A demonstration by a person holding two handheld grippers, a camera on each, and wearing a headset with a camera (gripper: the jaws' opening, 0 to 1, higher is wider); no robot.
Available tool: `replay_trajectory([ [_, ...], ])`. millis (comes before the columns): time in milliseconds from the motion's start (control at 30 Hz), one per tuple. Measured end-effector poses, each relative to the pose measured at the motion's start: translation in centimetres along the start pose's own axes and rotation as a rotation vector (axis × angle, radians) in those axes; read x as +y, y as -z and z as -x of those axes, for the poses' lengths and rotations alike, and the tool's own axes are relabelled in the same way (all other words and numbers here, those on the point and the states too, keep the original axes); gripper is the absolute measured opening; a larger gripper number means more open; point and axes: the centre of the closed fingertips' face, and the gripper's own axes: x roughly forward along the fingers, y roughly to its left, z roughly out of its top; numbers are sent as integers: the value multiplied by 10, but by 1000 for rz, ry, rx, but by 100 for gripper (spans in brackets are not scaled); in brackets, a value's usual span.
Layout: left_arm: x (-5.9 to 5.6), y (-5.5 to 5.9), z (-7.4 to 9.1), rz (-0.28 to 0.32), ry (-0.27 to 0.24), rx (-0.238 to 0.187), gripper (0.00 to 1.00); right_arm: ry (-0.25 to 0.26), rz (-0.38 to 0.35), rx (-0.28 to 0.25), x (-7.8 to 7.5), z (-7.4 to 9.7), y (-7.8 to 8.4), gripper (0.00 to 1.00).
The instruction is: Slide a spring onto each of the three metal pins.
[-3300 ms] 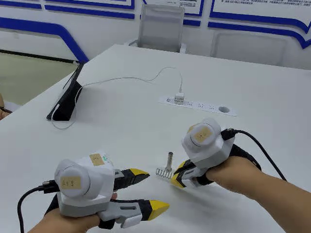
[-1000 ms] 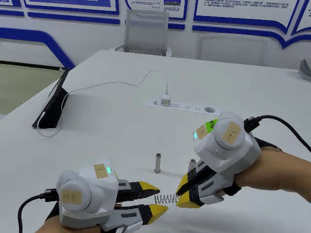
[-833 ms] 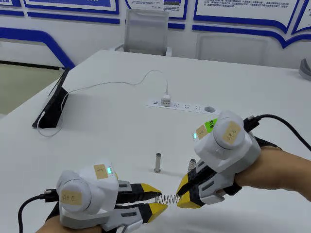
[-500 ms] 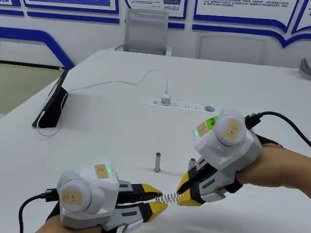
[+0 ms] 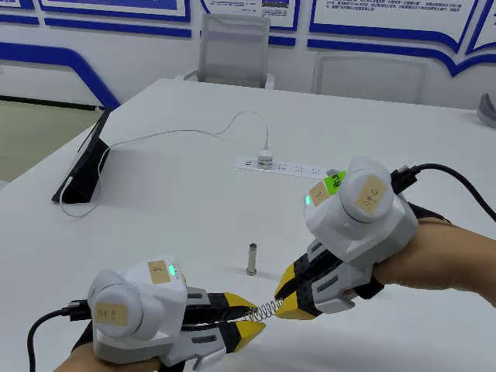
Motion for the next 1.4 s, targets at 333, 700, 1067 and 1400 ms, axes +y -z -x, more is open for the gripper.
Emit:
replay_trajectory([
  [333, 0, -1, -1, 11, 0, -6, 11, 20, 23, -33, -1, 3, -16, 12],
  [700, -2, -2, -1, 16, 6, -5, 11, 22, 28, -74, 0, -1, -31, 12],
  [1067, -2, -3, -1, 46, 5, -24, 10, 28, 34, -93, 1, -5, -38, 12],
  [1400, 3, -4, 2, 71, -9, -45, 10, 50, 16, -115, 0, -2, -39, 14],
])
